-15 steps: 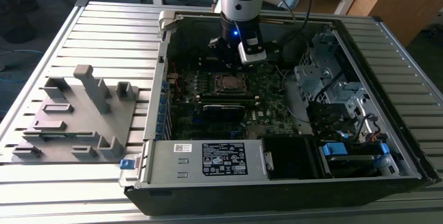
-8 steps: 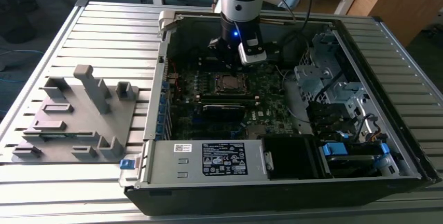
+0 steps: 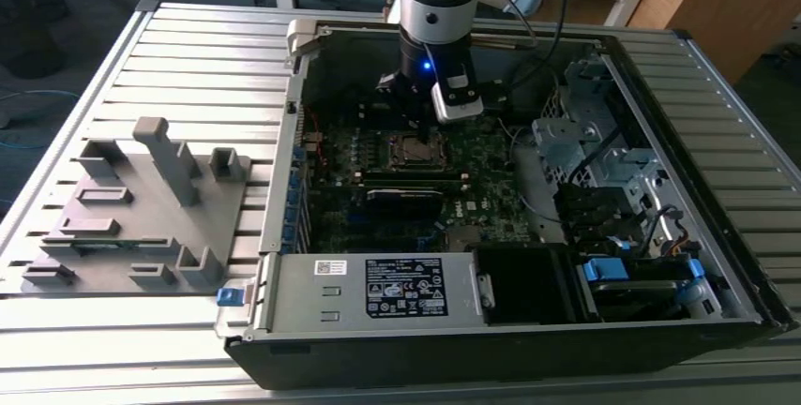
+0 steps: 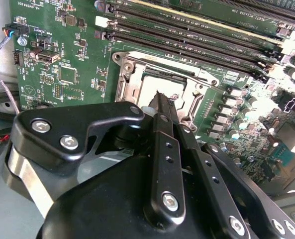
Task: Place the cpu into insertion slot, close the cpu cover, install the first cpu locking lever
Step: 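Install the first cpu locking lever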
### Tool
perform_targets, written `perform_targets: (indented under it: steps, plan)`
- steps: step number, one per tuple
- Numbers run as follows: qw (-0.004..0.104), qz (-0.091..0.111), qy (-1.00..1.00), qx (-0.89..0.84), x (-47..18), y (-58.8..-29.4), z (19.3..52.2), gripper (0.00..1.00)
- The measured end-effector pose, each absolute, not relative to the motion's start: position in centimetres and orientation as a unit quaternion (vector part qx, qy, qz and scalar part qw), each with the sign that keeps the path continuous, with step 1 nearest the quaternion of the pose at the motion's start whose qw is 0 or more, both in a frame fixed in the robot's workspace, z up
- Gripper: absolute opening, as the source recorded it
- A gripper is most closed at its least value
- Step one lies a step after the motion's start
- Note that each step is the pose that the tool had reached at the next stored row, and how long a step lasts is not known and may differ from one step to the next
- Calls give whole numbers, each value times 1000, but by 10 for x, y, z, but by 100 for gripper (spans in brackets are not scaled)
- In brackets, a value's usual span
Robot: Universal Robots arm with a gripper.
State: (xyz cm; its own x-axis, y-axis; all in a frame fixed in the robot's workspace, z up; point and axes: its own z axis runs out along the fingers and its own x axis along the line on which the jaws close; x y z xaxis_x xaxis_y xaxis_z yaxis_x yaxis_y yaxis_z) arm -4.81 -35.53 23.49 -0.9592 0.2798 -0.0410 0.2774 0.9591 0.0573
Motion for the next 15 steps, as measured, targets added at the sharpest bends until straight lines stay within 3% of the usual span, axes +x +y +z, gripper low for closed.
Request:
perform_targets:
  steps: [15]
  plan:
    - [24,25,989,141,-48,-365,235,10]
